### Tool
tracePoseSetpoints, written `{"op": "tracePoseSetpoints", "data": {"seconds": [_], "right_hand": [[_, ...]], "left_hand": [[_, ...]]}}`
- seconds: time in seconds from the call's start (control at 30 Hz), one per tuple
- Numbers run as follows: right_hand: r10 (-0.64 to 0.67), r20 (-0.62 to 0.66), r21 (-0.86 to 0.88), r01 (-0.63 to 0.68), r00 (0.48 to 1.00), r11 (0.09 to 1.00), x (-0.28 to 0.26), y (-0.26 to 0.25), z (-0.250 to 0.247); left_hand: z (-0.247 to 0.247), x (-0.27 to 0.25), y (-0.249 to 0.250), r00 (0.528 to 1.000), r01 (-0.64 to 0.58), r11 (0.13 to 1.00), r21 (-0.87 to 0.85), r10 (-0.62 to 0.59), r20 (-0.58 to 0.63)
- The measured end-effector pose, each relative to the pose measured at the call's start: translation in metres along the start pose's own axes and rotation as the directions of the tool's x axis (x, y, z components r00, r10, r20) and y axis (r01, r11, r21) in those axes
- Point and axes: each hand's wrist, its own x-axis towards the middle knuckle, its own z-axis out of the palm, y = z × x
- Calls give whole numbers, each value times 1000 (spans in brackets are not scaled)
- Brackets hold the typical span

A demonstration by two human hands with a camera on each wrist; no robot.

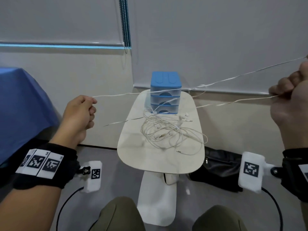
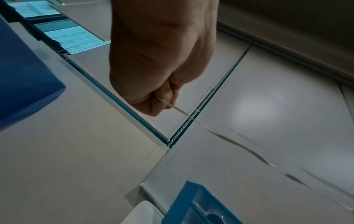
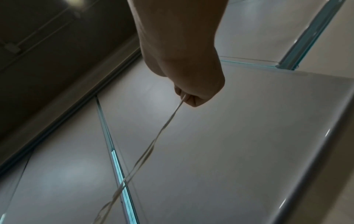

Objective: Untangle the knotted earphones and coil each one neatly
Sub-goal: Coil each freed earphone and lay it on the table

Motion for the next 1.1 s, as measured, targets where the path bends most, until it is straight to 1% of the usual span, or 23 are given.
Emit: {"op": "tracePoseSetpoints", "data": {"seconds": [0.13,0.23,0.3,0.37,0.43,0.5,0.6,0.7,0.77,0.8,0.87,0.9,0.97,1.03,1.07,1.1], "right_hand": [[-2,11,-178,4,1000,984,7,11,-10],[-17,0,-247,16,1000,969,3,18,-9],[-22,-1,-256,21,1000,966,-1,21,-6],[-23,-9,-272,20,1000,962,-3,25,-3],[-19,-31,-285,10,999,958,-3,27,-4],[-9,-12,-308,5,1000,951,-1,30,-6],[-73,-61,-427,40,995,903,-3,26,0],[-149,-55,-503,101,987,858,-12,23,6],[-156,-28,-549,115,987,828,-21,24,6],[-126,-8,-580,98,992,809,-27,25,5],[22,16,-670,-6,1000,742,-36,31,-2],[120,26,-730,-64,992,681,-39,35,-7],[302,54,-859,-110,952,500,-47,41,-14],[449,75,-945,-81,890,318,-57,46,-16],[498,98,-972,-23,862,232,-64,48,-13],[515,142,-984,63,845,167,-70,49,-9]], "left_hand": [[-1,5,3,996,38,984,-176,-51,-75],[-4,8,4,991,60,932,-356,-99,-92],[-9,10,4,988,70,854,-516,-129,-80],[-13,10,4,982,64,753,-655,-164,-94],[-16,8,2,974,37,669,-742,-192,-124],[-15,4,2,973,3,624,-782,-183,-142],[-12,1,3,977,-42,637,-770,-137,-166],[-11,2,7,979,-93,660,-745,-74,-188],[-9,1,11,987,-114,686,-719,-1,-158],[-7,0,15,991,-127,696,-707,53,-126],[-1,-7,25,980,-167,727,-667,194,-34],[3,-11,32,961,-202,750,-630,275,19],[11,-22,48,898,-289,783,-551,421,128],[20,-32,67,830,-340,793,-506,506,234],[25,-36,77,795,-353,797,-490,532,293],[30,-41,86,753,-361,802,-475,552,359]]}}
